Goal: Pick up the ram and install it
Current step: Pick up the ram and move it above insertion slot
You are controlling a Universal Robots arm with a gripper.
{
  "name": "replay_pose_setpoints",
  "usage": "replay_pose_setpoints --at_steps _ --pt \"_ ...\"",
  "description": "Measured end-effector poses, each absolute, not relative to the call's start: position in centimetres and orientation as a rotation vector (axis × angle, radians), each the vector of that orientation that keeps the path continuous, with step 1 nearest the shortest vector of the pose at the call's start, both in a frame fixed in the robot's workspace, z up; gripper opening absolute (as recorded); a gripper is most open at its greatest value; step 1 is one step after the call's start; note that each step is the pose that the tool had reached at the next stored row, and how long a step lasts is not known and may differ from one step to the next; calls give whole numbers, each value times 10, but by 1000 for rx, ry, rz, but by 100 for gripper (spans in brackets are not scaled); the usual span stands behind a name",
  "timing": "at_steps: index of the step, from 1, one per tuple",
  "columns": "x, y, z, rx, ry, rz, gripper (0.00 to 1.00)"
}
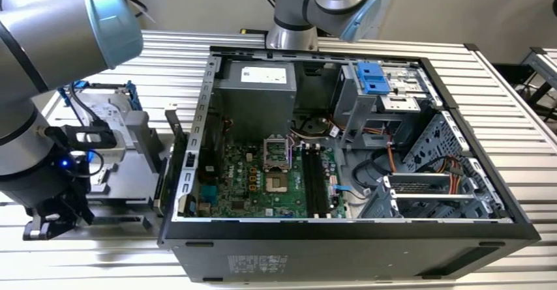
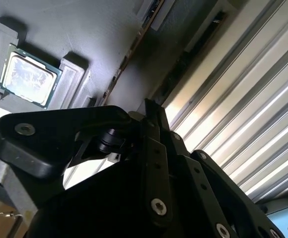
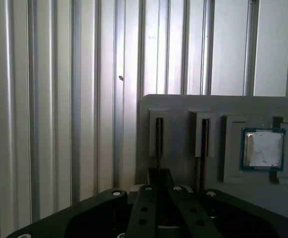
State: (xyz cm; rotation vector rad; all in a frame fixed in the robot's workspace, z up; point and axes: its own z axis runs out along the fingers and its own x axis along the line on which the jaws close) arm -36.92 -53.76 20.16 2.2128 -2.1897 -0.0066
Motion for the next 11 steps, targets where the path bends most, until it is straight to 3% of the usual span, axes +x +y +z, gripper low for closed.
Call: replay_pose_setpoints --at_steps 11 --pt "-369 -538 217 2213 -2190 -7 0"
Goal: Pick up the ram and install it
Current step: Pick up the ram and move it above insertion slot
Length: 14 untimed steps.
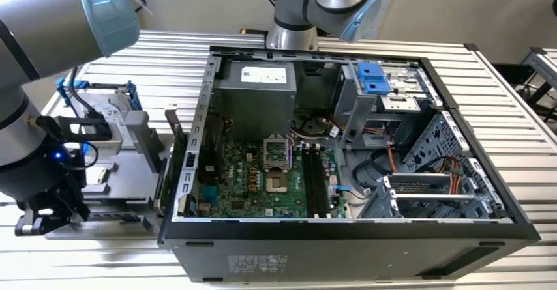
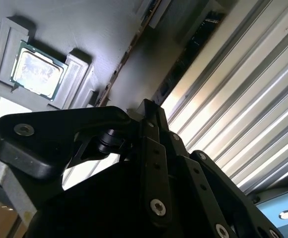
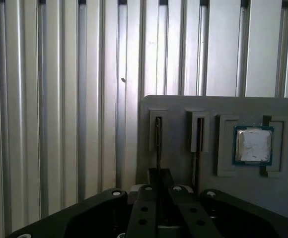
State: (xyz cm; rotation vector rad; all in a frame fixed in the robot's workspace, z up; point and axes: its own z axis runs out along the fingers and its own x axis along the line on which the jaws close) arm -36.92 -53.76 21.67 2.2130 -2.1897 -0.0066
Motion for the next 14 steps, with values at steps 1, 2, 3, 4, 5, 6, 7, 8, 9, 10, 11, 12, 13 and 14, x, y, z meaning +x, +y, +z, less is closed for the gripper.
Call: replay_pose_setpoints --at_steps 1,2,3,4,5,6,7,8,9,10,11,12,13,14 --pt "-369 -538 218 2213 -2190 -7 0" --pt "-369 -538 220 2213 -2190 -6 0" --pt "-369 -538 221 2213 -2190 -6 0" --pt "-369 -538 223 2214 -2190 -5 0" --pt "-369 -538 224 2214 -2190 -5 0" --pt "-369 -538 225 2214 -2190 -5 0" --pt "-369 -538 226 2214 -2190 -5 0" --pt "-369 -538 227 2214 -2191 -5 0" --pt "-369 -538 229 2214 -2191 -5 0" --pt "-369 -538 230 2214 -2190 -5 0" --pt "-369 -538 231 2214 -2191 -5 0" --pt "-369 -538 232 2214 -2191 -5 0" --pt "-369 -538 234 2213 -2191 -5 0" --pt "-369 -538 235 2213 -2192 -5 0"
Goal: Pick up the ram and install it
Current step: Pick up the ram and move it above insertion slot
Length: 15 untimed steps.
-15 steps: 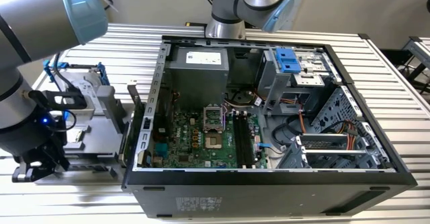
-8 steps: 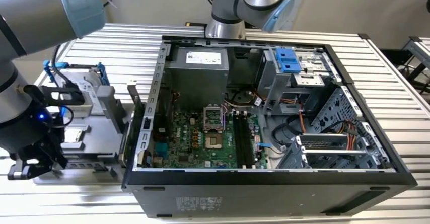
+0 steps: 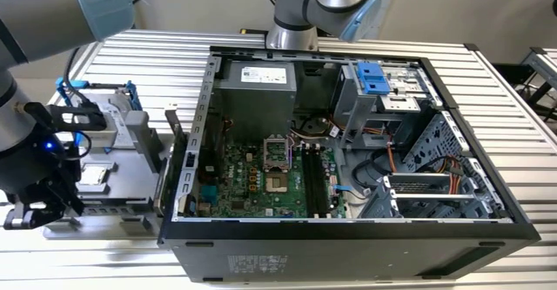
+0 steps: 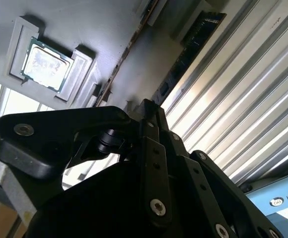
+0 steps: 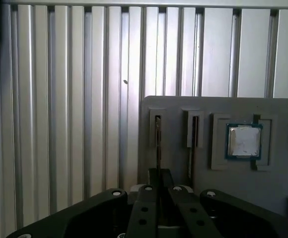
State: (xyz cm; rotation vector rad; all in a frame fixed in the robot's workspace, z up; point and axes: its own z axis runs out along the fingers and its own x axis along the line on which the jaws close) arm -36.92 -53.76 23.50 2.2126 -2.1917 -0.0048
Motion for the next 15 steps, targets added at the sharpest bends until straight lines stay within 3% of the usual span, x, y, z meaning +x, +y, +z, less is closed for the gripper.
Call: replay_pose_setpoints --at_steps 15 --pt "-369 -538 255 2211 -2194 -6 0"
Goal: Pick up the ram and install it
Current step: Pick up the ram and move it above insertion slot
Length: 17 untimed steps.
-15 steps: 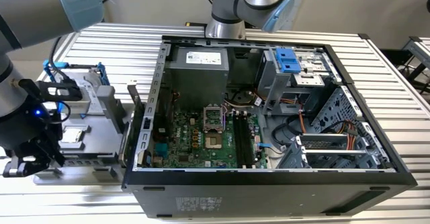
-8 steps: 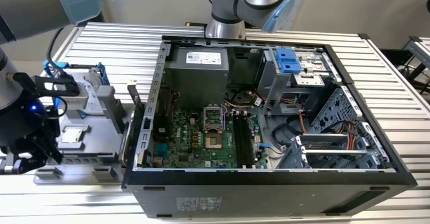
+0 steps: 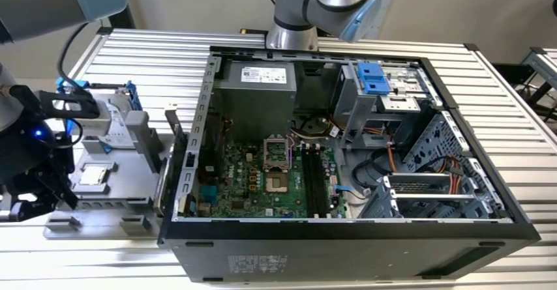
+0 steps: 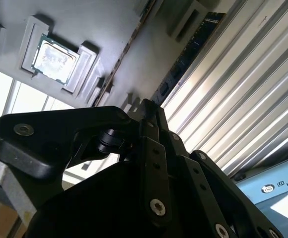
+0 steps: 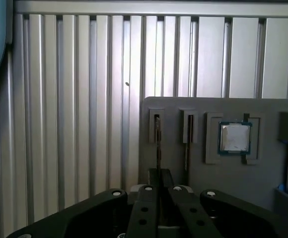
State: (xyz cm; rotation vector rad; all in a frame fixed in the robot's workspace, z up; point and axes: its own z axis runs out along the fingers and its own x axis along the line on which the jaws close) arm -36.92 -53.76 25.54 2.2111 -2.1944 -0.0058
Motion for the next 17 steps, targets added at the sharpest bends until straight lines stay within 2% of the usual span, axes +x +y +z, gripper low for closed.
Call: replay_pose_setpoints --at_steps 17 --pt "-369 -538 278 2205 -2203 -6 0"
